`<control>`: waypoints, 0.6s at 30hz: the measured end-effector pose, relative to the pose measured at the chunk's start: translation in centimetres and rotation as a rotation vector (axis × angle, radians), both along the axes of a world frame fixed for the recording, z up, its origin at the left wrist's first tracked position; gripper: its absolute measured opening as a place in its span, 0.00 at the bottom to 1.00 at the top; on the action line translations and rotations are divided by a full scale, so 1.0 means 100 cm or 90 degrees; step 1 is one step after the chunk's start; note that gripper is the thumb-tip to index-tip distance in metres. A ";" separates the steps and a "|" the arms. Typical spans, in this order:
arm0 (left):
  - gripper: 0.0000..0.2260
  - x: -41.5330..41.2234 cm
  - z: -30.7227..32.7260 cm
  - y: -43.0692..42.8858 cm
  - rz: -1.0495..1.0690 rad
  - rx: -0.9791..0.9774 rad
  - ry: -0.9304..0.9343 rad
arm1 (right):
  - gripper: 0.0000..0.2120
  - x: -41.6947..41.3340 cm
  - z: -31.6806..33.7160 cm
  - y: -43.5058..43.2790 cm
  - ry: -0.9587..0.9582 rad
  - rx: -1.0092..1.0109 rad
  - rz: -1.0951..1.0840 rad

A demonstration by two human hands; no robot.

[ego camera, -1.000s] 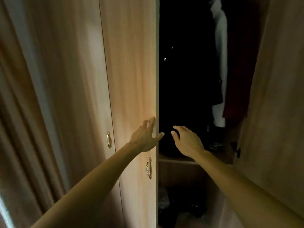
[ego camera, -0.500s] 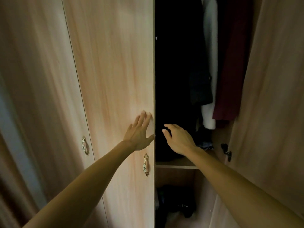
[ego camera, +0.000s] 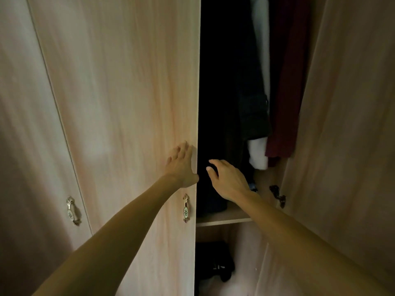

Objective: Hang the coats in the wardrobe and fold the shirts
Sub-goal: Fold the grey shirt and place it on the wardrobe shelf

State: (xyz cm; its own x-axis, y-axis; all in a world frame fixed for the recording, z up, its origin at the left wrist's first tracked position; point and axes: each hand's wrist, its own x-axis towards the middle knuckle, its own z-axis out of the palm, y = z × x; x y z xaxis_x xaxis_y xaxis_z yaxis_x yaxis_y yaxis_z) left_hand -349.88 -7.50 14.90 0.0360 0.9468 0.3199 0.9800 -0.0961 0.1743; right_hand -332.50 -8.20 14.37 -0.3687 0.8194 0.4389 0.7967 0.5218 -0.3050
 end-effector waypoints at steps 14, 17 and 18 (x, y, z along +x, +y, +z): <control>0.28 -0.002 -0.006 0.010 -0.041 0.113 -0.119 | 0.20 0.010 0.011 -0.016 0.024 0.022 -0.102; 0.25 0.023 -0.026 -0.012 -0.062 0.128 -0.152 | 0.20 0.022 0.007 -0.028 0.009 0.031 -0.110; 0.25 0.032 -0.032 -0.021 -0.069 0.126 -0.164 | 0.21 0.030 0.004 -0.033 0.005 0.031 -0.114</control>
State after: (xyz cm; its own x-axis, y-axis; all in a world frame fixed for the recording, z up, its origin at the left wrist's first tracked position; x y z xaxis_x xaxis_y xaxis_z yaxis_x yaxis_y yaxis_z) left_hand -346.64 -9.56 11.66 0.0265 0.8603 0.5091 0.8882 -0.2540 0.3829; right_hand -329.53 -11.48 14.80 -0.2159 0.8495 0.4813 0.8759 0.3864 -0.2891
